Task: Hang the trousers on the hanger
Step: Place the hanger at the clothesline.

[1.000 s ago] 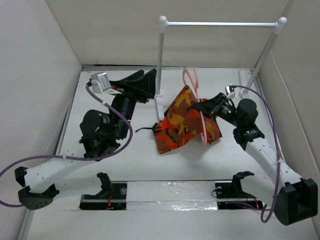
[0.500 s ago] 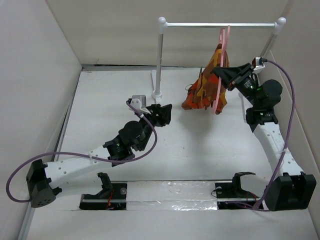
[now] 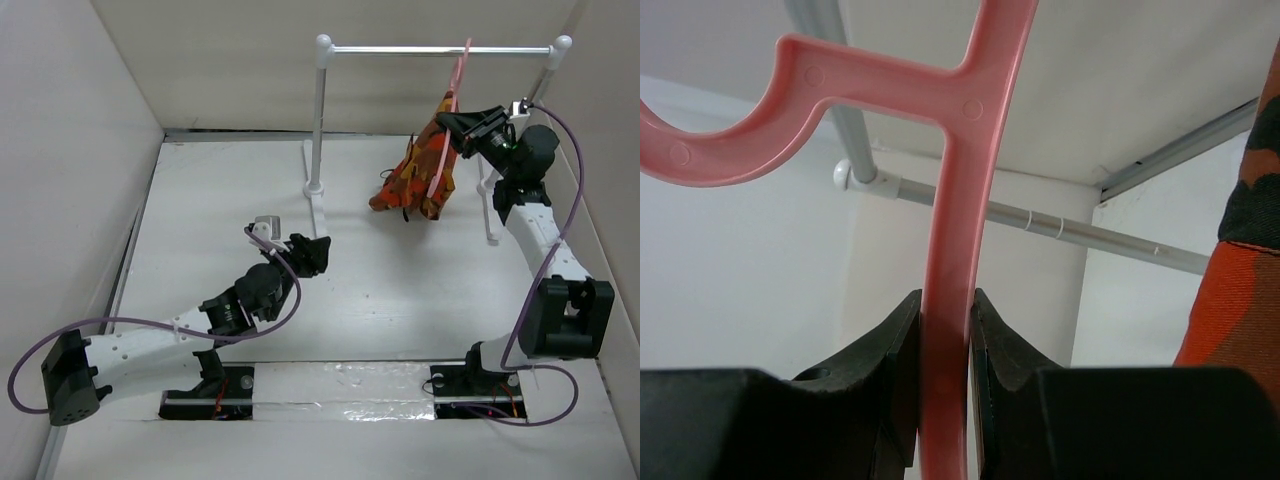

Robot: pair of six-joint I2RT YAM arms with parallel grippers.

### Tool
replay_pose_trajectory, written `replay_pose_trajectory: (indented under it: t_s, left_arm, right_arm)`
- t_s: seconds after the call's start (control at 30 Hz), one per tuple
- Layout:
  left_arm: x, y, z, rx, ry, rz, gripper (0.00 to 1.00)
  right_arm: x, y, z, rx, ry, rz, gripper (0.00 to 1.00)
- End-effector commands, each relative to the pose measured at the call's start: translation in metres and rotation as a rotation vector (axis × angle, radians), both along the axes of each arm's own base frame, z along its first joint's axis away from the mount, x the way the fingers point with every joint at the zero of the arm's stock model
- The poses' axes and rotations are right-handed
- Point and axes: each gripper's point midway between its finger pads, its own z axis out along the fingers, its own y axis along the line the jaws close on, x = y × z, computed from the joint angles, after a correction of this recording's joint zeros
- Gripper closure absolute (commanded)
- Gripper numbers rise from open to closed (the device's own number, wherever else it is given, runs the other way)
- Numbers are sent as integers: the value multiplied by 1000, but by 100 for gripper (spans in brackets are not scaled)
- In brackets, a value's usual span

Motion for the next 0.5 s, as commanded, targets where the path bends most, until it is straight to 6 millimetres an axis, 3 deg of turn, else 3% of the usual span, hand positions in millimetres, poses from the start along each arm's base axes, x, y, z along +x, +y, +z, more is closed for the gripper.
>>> replay_pose_trajectory:
  t_s: [0.0, 0.3, 0.47]
  left_arm:
    - [-2, 7, -8, -49, 29, 18, 50]
    - [-4, -4, -31, -29, 72, -21, 50]
    - [-3, -10, -35, -20, 78, -30, 50]
  right_arm:
    - [-34, -4, 104, -47, -377, 5, 100]
    - [3, -35, 83, -60, -306, -47, 100]
    - [19, -35, 54, -80, -254, -25, 100]
